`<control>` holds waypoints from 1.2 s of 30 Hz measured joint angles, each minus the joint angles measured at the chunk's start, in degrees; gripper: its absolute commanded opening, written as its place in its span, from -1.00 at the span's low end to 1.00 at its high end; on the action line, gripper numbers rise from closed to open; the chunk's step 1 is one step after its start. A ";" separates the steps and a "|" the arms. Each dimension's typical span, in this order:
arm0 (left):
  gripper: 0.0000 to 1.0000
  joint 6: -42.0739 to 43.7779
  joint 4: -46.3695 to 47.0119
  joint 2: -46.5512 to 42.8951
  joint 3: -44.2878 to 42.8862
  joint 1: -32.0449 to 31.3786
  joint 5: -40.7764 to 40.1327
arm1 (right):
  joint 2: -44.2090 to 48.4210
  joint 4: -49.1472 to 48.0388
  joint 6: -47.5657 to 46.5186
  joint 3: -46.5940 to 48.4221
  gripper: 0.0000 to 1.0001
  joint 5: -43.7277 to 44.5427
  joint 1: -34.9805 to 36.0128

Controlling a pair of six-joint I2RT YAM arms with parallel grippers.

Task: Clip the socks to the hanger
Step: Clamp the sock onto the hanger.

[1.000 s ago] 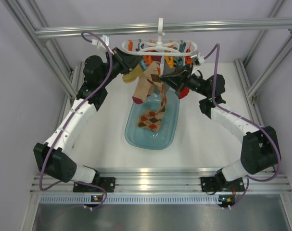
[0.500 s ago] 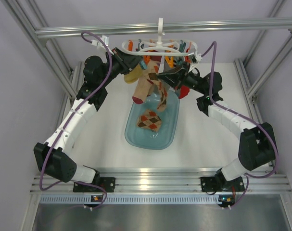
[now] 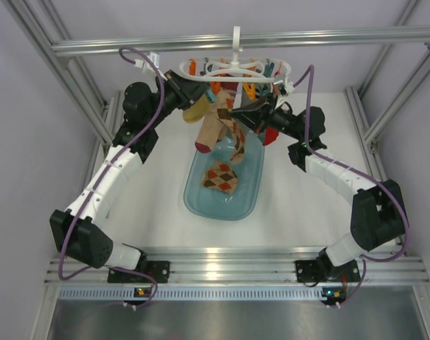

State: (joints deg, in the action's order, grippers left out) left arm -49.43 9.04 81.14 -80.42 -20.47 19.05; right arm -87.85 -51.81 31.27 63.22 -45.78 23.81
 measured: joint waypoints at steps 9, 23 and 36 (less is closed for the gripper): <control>-1.00 -0.50 -0.02 0.02 0.00 0.35 0.17 | 0.00 -0.04 -1.18 -1.36 -1.00 -0.44 0.09; -1.00 -0.42 -0.07 0.13 0.00 0.44 0.17 | 0.02 -1.25 0.76 -0.07 -1.00 -0.37 0.17; -1.00 -0.42 -0.15 0.13 0.00 0.44 0.20 | -0.39 -1.42 0.81 2.62 -1.00 0.35 0.85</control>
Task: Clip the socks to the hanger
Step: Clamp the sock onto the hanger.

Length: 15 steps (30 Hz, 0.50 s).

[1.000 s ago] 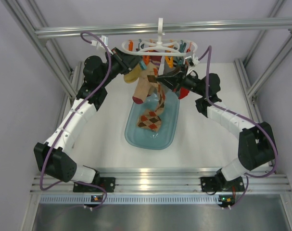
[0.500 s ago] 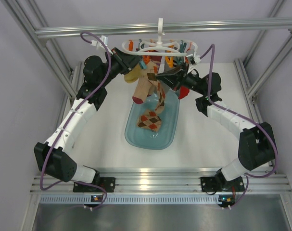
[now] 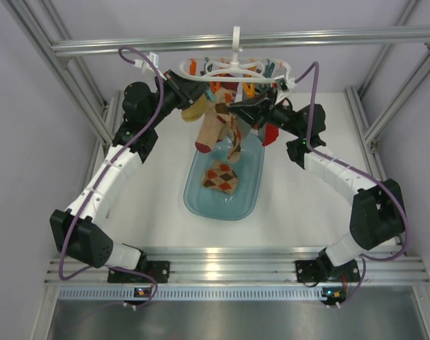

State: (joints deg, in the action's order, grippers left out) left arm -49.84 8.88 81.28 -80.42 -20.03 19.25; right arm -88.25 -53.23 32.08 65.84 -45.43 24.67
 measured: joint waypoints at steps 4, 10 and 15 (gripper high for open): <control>-1.00 -0.13 0.00 0.00 0.00 0.00 0.09 | -0.83 0.11 -0.46 0.72 -1.00 0.55 0.85; -1.00 -1.07 0.00 0.00 0.00 0.00 0.39 | -2.03 0.63 -2.01 0.70 -1.00 0.63 1.84; -1.00 -1.20 -0.04 0.00 -0.02 0.00 0.44 | -2.38 0.79 -2.84 0.70 -1.00 0.87 1.88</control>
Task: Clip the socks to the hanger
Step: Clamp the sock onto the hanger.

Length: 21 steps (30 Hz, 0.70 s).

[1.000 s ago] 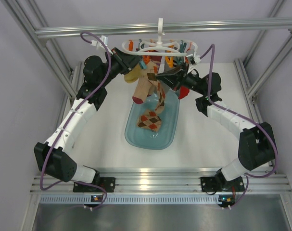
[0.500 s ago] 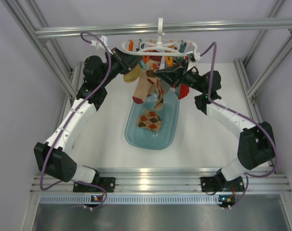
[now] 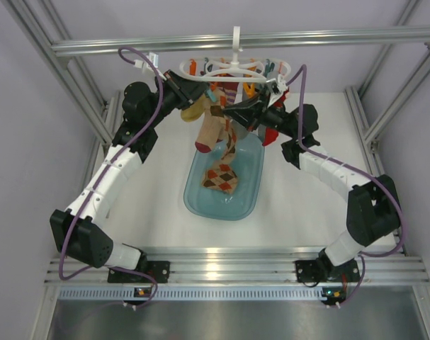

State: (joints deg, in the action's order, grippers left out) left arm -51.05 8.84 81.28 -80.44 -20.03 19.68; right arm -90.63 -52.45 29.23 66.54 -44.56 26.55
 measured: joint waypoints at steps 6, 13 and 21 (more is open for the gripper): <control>-0.43 0.04 -0.13 0.00 0.02 0.02 -0.04 | -0.04 0.09 -0.11 0.26 -1.00 0.50 0.00; 0.04 -0.04 -2.49 0.00 0.26 0.98 -0.87 | -0.26 0.22 -0.09 1.11 -1.00 0.55 0.00; 0.11 0.35 -3.02 -0.02 0.31 1.75 -0.66 | -0.28 0.70 -0.42 1.03 -0.22 -0.07 0.00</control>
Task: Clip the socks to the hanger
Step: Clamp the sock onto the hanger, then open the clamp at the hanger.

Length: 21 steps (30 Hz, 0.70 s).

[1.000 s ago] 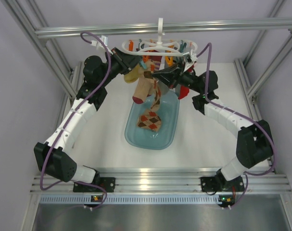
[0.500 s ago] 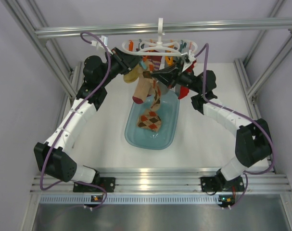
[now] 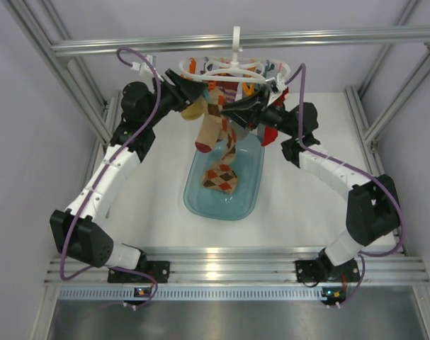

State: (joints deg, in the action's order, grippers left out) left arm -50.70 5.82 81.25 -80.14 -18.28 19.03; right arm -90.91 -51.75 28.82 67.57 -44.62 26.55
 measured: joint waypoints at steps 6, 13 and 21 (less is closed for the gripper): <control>0.38 2.36 -1.16 -0.74 1.22 1.66 0.00 | 1.25 6.14 -4.46 -2.05 0.27 -2.08 -0.09; 0.57 5.73 -2.32 -4.42 5.05 2.67 0.94 | 3.26 12.48 -8.94 -2.99 0.38 -1.25 -0.66; 0.60 11.56 -3.78 -11.76 10.36 3.43 1.75 | 2.45 10.51 -11.39 0.92 0.40 4.09 -0.46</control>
State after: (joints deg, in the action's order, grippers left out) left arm -39.13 2.04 69.49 -69.78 -14.85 20.78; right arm -88.47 -41.23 17.43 68.49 -40.53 26.09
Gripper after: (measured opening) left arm 0.798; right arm 0.689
